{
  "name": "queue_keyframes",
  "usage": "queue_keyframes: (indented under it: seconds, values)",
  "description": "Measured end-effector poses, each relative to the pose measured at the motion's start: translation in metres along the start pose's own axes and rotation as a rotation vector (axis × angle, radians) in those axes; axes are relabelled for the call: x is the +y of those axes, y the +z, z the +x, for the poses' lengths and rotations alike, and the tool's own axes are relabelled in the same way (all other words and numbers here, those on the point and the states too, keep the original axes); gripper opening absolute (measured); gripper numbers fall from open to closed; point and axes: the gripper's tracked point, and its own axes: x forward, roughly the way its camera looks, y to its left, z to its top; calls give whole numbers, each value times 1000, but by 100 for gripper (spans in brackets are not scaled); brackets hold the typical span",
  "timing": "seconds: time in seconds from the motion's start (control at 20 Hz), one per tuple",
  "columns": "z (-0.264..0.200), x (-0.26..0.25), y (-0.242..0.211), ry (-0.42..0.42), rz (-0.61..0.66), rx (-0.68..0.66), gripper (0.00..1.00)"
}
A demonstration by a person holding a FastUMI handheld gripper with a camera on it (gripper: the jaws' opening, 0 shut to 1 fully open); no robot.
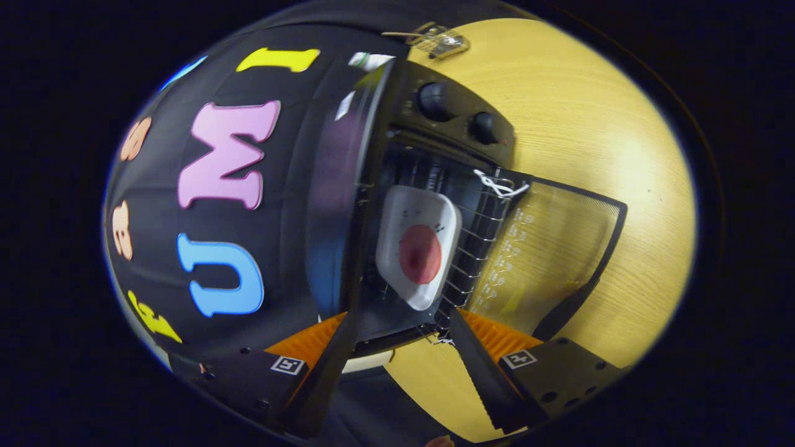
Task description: Open the toaster oven, put the food inside, and close the toaster oven door.
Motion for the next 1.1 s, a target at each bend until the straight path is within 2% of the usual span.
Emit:
queue_keyframes:
  seconds: [0.1,0.2,0.5,0.7,0.9,1.1]
  values:
    - [-21,13,-6,61,-178,24,99]
    - [-40,17,-13,100,-296,42,98]
    - [-72,1,-15,122,-521,32,99]
    - [-88,-7,-21,126,-812,5,98]
    - [-97,-29,-36,84,-1092,9,98]
    - [-97,-65,-49,-10,-1181,63,99]
